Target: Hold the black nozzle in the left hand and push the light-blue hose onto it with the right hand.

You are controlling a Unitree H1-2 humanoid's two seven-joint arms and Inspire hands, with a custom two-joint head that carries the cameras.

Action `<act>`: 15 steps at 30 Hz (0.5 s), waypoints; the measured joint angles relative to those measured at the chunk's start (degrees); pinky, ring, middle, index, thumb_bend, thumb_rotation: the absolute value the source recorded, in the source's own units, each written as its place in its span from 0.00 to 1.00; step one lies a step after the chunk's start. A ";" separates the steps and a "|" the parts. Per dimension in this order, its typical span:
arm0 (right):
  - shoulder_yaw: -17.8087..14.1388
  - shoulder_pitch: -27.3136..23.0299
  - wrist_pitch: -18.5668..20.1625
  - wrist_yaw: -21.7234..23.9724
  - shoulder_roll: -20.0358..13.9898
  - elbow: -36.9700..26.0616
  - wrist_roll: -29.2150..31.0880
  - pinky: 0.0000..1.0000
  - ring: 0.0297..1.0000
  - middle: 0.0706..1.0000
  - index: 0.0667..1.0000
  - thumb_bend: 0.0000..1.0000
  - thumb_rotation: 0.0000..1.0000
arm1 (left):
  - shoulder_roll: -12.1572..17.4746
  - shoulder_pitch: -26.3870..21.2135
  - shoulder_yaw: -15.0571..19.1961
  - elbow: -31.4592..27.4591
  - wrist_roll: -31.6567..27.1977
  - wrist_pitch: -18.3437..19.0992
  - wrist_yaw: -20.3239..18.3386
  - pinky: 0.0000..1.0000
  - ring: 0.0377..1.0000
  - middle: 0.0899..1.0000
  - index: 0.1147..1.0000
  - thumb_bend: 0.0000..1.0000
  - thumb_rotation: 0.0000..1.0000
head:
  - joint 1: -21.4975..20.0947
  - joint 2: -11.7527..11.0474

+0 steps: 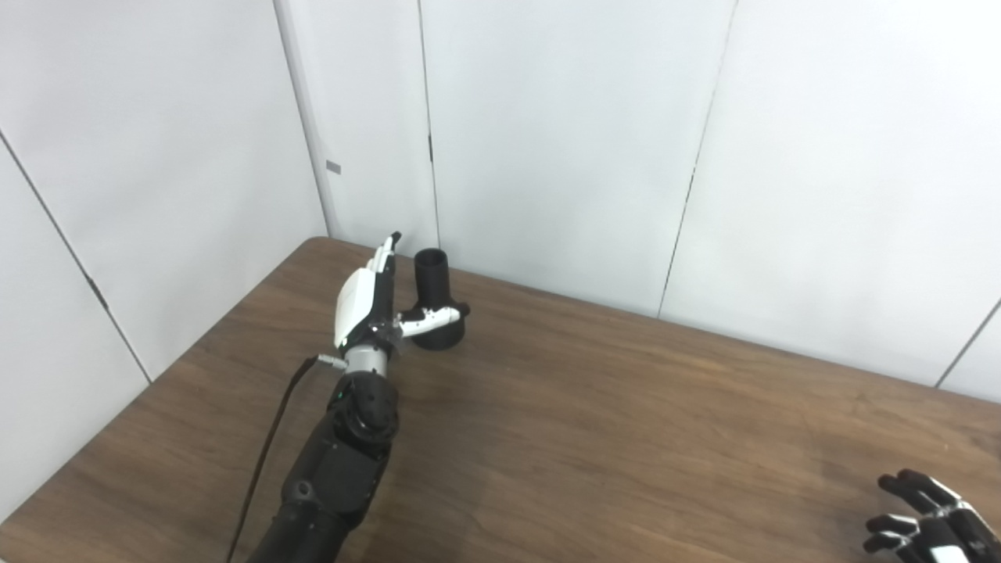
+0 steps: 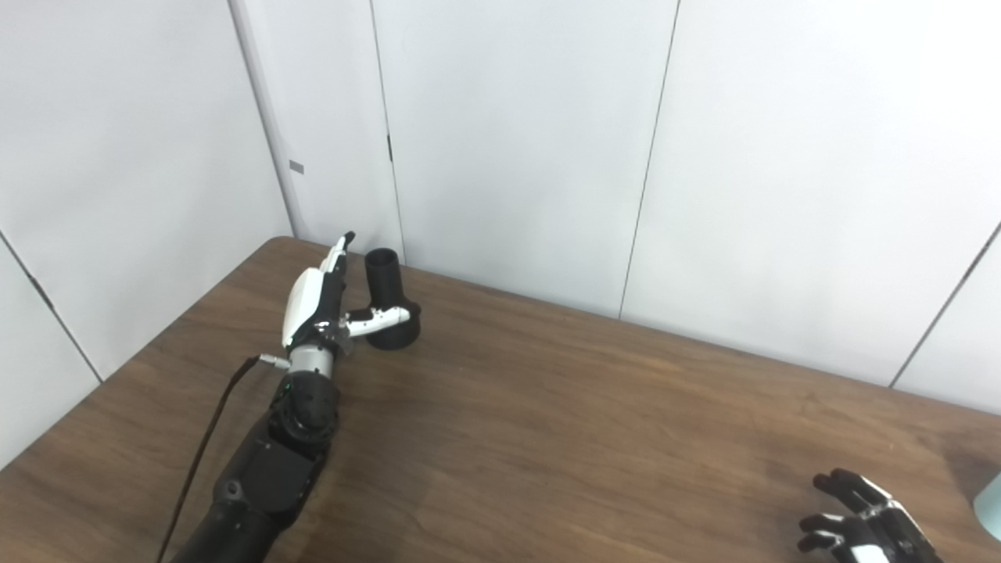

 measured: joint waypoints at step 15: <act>0.14 0.58 0.74 -0.11 -0.09 -1.03 -0.23 0.37 0.49 0.66 0.65 0.76 0.44 | 0.79 -0.52 -1.00 3.64 -2.80 -0.85 -0.92 0.73 0.84 0.87 0.88 0.92 0.29 | -0.09 0.53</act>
